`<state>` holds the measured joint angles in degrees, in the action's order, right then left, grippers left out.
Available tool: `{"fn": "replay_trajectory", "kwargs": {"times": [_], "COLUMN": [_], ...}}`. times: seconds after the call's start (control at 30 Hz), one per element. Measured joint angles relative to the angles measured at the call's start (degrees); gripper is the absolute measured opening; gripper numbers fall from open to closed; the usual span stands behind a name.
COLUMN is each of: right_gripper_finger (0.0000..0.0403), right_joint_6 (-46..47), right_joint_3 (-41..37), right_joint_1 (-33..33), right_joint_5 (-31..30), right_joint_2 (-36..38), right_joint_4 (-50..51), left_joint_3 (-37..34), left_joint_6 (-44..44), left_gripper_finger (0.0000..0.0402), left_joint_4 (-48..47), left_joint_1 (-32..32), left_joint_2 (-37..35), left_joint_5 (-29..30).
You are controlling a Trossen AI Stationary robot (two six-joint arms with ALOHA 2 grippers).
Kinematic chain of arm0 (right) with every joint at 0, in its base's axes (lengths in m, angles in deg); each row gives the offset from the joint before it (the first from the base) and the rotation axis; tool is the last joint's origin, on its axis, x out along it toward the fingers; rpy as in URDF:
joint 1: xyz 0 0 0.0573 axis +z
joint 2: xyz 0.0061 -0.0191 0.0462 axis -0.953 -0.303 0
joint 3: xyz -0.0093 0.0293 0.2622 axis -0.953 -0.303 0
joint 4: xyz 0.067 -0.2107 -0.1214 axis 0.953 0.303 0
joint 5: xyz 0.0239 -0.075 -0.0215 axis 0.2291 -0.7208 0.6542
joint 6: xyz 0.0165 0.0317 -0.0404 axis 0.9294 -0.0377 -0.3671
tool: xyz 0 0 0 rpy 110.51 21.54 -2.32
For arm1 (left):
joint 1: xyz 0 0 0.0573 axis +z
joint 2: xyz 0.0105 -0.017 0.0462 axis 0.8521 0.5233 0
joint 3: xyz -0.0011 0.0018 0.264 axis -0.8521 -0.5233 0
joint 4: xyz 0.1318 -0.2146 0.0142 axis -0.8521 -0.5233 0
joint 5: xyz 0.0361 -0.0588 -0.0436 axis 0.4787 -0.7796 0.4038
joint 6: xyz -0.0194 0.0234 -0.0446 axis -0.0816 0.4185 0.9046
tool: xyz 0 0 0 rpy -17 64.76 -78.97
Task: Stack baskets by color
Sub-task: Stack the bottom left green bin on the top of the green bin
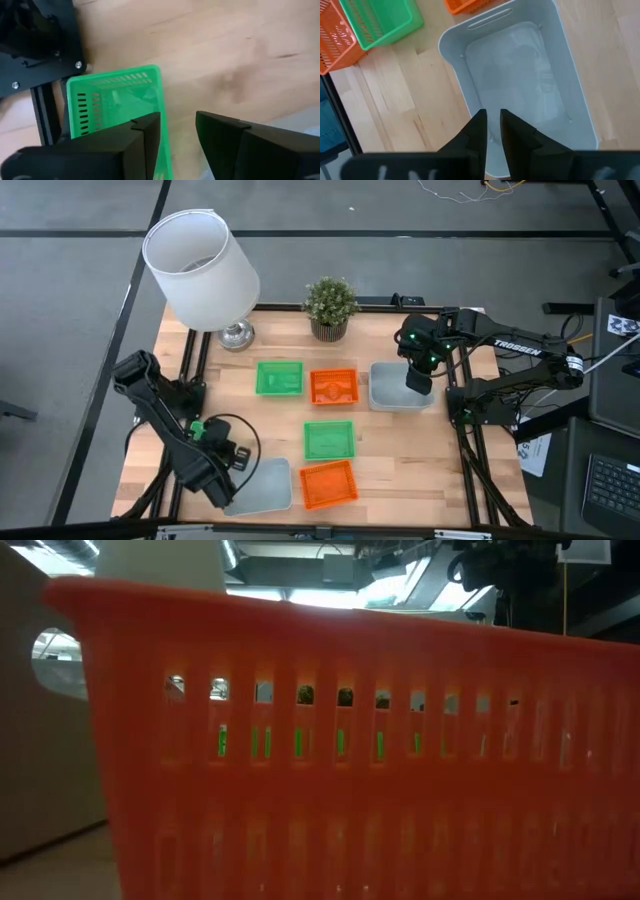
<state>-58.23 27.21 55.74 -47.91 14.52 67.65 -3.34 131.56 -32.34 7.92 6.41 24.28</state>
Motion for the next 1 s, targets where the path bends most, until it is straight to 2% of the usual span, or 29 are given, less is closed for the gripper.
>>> {"fn": "replay_trajectory", "kwargs": {"times": [0.13, 0.27, 0.57, 0.83, 1.0], "right_gripper_finger": [0.0053, 0.0053, 0.0053, 0.0053, 0.0053], "right_joint_6": [-1.43, -1.19, -1.14, -1.27, -1.34], "right_joint_3": [0.00, 0.00, 0.00, 0.00, 0.00], "right_joint_1": [0.00, 0.00, -0.01, -0.02, -0.01], "right_joint_5": [0.00, 0.00, 0.00, 0.00, 0.00], "right_joint_2": [0.00, 0.00, 0.00, 0.00, 0.00], "right_joint_4": [0.00, 0.06, -0.48, -0.73, -0.74], "left_joint_3": [-4.68, -9.11, -22.44, -30.99, -33.09], "left_joint_6": [0.51, 0.59, 1.48, 1.60, 1.62], "left_gripper_finger": [0.0119, 0.0118, 0.0118, 0.0118, 0.0117], "left_joint_4": [2.49, 5.56, 20.55, 35.20, 38.42], "left_joint_1": [-0.80, -1.20, -1.11, -1.08, -0.96], "left_joint_2": [-0.37, -4.97, -16.79, -16.83, -16.83], "left_joint_5": [-1.04, -4.41, -1.19, 1.75, -2.26]}}
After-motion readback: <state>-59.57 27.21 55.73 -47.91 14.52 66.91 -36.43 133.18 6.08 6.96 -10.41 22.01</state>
